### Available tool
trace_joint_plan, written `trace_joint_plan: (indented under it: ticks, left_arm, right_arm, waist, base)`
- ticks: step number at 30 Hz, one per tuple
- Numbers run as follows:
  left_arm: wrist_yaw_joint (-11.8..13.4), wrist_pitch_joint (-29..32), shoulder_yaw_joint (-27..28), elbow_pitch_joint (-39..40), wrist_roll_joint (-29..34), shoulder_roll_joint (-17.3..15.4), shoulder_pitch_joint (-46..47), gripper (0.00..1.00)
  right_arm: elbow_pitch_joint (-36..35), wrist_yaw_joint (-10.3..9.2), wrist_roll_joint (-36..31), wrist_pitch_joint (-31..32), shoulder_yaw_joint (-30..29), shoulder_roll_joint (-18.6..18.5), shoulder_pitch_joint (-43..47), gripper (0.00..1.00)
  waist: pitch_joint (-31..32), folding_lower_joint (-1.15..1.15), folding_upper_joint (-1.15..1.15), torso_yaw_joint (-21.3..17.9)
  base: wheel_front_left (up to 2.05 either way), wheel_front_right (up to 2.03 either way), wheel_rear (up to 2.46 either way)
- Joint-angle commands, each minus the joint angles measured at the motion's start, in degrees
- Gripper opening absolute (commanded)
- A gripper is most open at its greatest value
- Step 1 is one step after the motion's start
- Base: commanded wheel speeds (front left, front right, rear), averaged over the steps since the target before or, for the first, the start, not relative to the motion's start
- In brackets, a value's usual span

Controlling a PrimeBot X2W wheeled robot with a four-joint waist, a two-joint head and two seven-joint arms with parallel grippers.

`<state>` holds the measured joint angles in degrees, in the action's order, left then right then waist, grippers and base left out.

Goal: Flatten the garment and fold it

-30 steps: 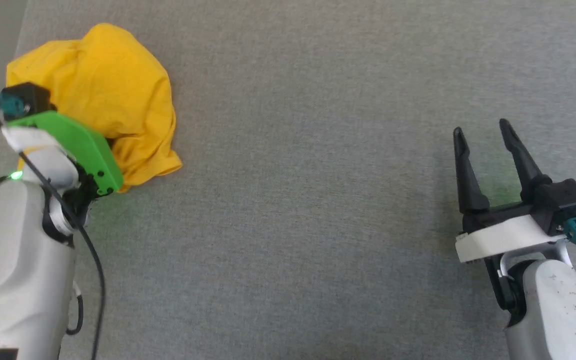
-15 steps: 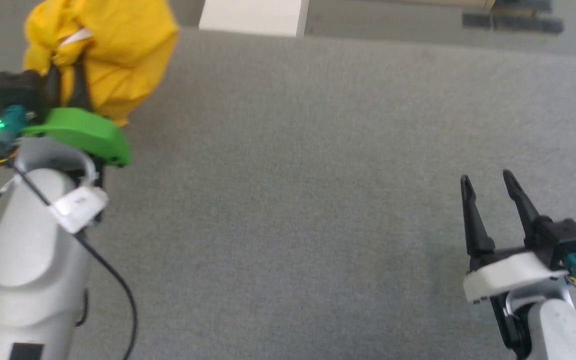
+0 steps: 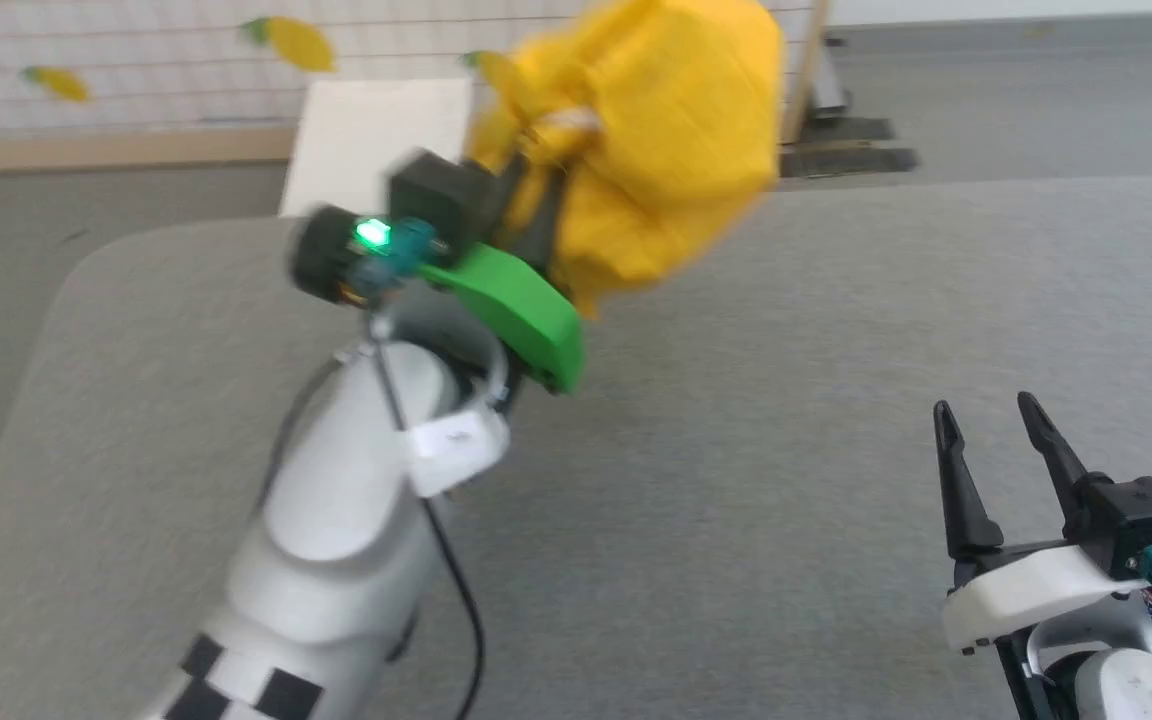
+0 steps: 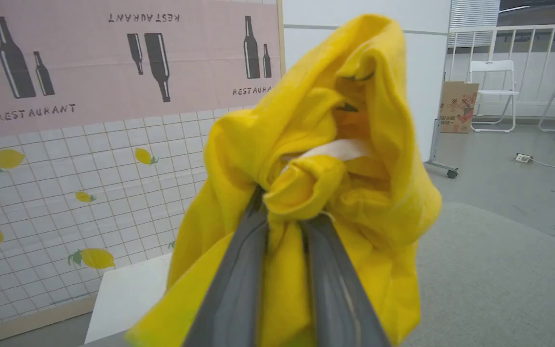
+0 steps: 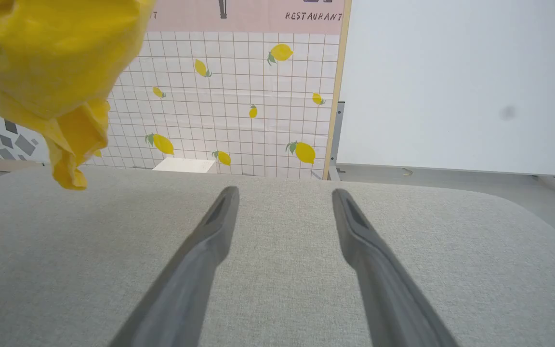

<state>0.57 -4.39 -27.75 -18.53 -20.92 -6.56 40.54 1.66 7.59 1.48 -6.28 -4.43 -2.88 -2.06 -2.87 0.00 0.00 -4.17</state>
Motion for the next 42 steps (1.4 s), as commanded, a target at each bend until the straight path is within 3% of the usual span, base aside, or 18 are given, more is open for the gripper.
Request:
trace_joint_plan:
  ticks: [1,4,9,16,17,23,30,36,42]
  left_arm:
    - [-0.67,0.36,-1.12,-1.53,-0.9,0.76,-0.33,0.0]
    - [-1.83,2.74,-3.97,-6.25,-2.35,2.18,-1.84,0.0]
    - [-3.82,17.46,-8.73,-18.25,-7.96,3.3,-5.7,0.0]
    - [-4.58,31.1,-11.89,-26.37,-12.52,3.57,-8.39,0.0]
    - [-4.52,31.76,-11.96,-26.64,-12.89,3.58,-8.43,0.98]
    - [-3.71,25.45,-9.53,-23.47,-14.36,3.49,-8.11,1.0]
    - [-2.65,7.15,-4.44,-14.04,-13.67,0.99,-9.88,1.0]
    - [0.72,-6.65,-0.31,-6.5,-11.65,-2.2,-14.45,1.0]
    - [3.29,-10.41,3.64,-0.17,-9.17,-4.58,-21.14,1.0]
  right_arm:
    - [-0.45,-0.1,-0.18,0.32,0.14,0.01,0.84,1.0]
    - [-1.03,-0.1,0.04,0.86,0.27,0.01,1.51,1.0]
    - [-1.53,-0.1,0.52,1.21,0.8,0.01,1.66,1.0]
    - [-0.85,-0.1,1.27,0.7,0.91,0.01,1.9,1.0]
    - [-0.83,-0.1,1.31,0.6,0.76,0.01,1.99,1.0]
    - [-0.69,-0.1,1.39,0.37,0.21,0.01,1.94,1.0]
    - [-1.41,-0.1,1.01,0.54,-0.49,0.01,1.99,1.0]
    - [-2.11,-0.1,0.64,0.71,-0.26,0.01,2.21,1.0]
    - [-3.38,-0.1,-0.48,1.73,1.8,0.01,2.69,1.0]
  waist:
    - [2.9,0.0,0.0,-7.86]
    - [2.87,0.0,0.0,-10.54]
    - [1.87,0.0,0.0,-14.68]
    - [0.49,0.0,0.0,-16.06]
    - [0.37,0.0,0.0,-15.83]
    - [0.52,0.0,0.0,-12.94]
    - [1.15,0.0,0.0,-8.01]
    - [1.97,0.0,0.0,-4.68]
    - [2.31,0.0,0.0,-2.11]
  base:
    - [0.0,0.0,0.0]
    - [0.0,0.0,0.0]
    - [0.0,0.0,0.0]
    - [0.0,0.0,0.0]
    - [0.0,0.0,0.0]
    - [0.0,0.0,0.0]
    - [0.0,0.0,0.0]
    - [0.0,0.0,0.0]
    - [0.0,0.0,0.0]
